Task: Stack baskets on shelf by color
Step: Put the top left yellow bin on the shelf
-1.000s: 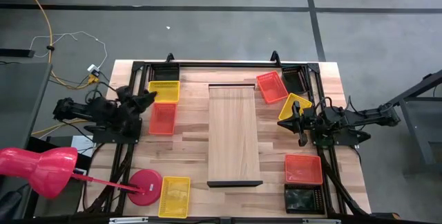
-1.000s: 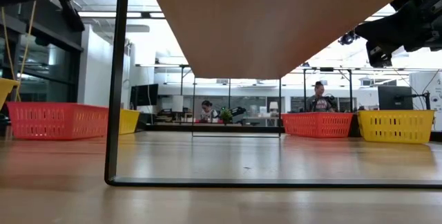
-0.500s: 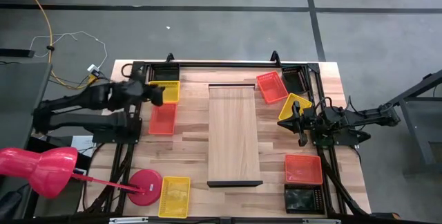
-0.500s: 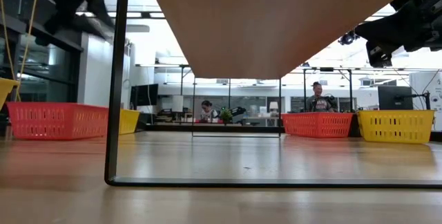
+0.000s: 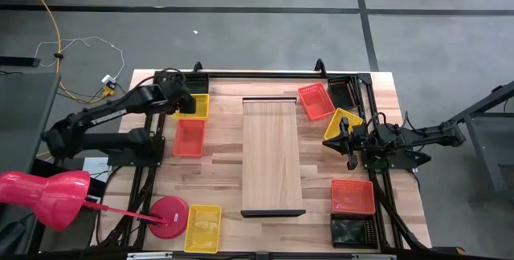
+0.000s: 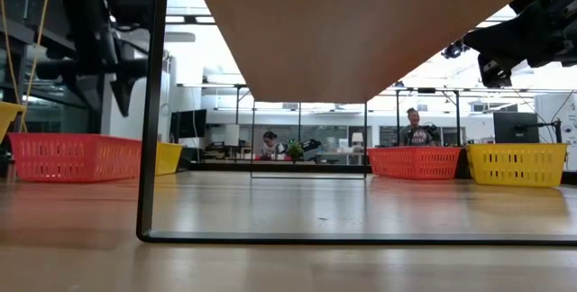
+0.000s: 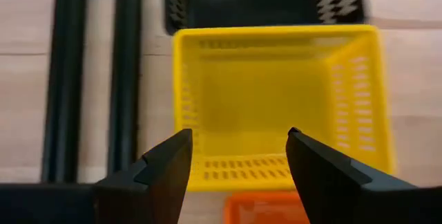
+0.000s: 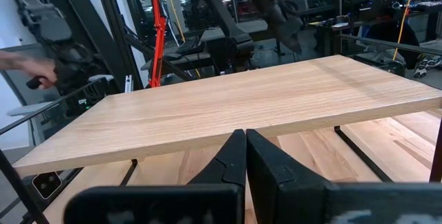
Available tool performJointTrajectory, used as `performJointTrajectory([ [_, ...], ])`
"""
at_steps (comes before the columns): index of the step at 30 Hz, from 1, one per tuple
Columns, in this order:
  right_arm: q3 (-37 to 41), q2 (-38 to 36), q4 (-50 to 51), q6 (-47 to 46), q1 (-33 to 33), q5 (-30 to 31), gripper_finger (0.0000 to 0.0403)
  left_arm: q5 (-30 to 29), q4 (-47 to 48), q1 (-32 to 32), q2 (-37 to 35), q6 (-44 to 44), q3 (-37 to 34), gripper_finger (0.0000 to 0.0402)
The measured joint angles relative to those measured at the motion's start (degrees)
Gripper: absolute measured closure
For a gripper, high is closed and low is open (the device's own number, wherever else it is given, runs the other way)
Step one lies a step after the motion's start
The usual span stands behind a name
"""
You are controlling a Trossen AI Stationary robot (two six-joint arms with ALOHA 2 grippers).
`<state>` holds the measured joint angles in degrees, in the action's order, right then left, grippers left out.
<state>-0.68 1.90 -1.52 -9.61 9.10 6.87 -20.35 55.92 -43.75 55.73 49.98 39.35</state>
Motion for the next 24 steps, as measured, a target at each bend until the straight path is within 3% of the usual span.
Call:
performJointTrajectory([
  [12, 0.01, -0.01, 0.00, 0.00, 0.00, 0.00, 0.0403, -3.24, -0.84, -8.56, 12.25, -2.09, 0.00, 0.0181],
  [19, -0.01, -0.01, 0.00, 0.00, 0.00, 0.00, 0.0403, 1.19, -5.52, -10.74, 18.41, -7.37, 0.00, 0.0183],
  [24, 0.01, -0.01, 0.00, 0.00, -0.01, 0.00, 0.0403, 2.15, -6.73, -12.10, 20.90, -8.20, 0.00, 0.0215],
])
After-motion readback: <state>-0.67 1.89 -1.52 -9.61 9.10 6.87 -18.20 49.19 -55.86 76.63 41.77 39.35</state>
